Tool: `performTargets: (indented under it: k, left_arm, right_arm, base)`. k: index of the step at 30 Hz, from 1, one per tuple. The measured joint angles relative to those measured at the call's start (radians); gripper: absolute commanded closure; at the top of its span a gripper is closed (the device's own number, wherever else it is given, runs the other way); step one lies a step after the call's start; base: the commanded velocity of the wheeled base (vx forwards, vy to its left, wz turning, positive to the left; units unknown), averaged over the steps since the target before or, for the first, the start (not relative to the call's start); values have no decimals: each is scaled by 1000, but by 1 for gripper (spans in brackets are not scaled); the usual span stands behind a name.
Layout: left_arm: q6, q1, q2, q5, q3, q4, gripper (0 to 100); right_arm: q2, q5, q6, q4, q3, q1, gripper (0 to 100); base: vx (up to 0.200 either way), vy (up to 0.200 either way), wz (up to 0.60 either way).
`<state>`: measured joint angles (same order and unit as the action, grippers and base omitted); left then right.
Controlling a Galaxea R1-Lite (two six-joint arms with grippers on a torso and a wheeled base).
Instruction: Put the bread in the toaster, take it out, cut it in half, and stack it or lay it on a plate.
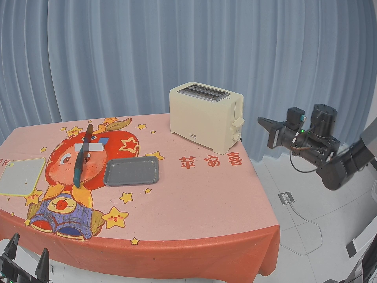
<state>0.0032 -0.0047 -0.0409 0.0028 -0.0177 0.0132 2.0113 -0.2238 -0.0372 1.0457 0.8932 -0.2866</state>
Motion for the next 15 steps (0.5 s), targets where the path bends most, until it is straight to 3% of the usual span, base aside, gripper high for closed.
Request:
performTargets:
  k: [8,15]
  left_arm:
    - [0,0,0,0,0,0,0]
    - [-1,0,0,1,0,0,0]
  right_arm:
    - [-133,1,-40,380,-326,22,100]
    - [-228,-2,-48,449,-497,31,100]
  base:
    - [0,0,0]
    - [0,0,0]
